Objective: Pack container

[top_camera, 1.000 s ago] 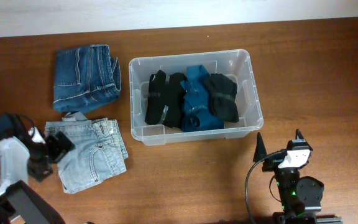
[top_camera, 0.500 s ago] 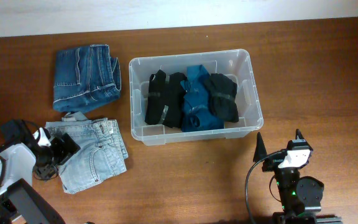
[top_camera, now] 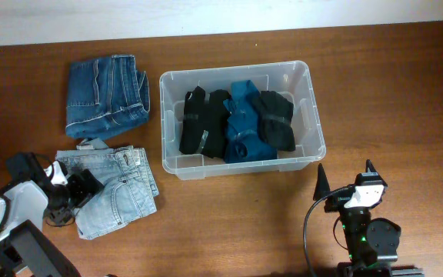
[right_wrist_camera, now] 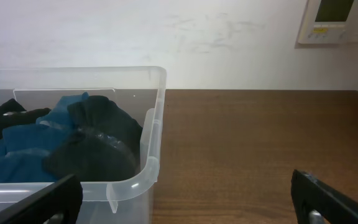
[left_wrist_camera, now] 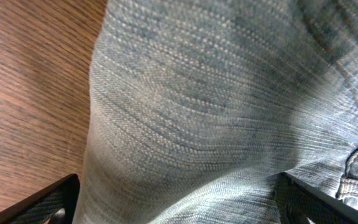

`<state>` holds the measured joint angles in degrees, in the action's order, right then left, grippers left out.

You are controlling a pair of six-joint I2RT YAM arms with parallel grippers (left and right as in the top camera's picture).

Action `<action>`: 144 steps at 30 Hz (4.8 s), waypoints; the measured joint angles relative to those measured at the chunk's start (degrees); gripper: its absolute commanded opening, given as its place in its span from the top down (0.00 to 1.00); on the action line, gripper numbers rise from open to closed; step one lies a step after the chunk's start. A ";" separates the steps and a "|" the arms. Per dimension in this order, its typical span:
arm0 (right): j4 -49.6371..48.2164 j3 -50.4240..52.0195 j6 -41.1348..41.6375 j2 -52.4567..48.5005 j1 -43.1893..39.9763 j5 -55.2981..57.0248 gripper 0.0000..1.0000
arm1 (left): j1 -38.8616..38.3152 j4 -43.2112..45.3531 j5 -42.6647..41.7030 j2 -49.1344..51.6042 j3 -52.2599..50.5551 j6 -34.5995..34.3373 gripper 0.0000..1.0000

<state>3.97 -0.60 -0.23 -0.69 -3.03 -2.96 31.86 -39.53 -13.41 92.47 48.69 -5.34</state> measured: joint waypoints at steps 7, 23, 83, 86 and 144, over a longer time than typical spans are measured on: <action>0.00 0.00 -0.02 0.00 0.00 0.00 0.02 | 0.11 -0.02 -0.37 0.00 -0.11 0.52 0.43; 0.00 0.00 -0.02 0.00 0.00 0.00 0.02 | 0.11 -3.67 -3.76 -0.04 2.23 1.20 0.99; 0.00 0.00 0.00 0.00 0.00 0.13 0.01 | -64.89 19.67 -5.22 16.28 42.14 -42.53 0.96; 0.00 0.00 -0.04 0.00 0.00 0.13 0.02 | -65.35 19.87 -5.20 17.38 42.14 -42.53 0.89; 0.00 0.00 0.00 0.00 0.00 0.13 0.02 | -65.31 -10.36 14.29 24.92 72.06 -11.08 0.99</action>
<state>3.97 -0.60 -0.23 -0.69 -3.03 -2.83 -33.45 -49.89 0.89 117.38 120.75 -16.43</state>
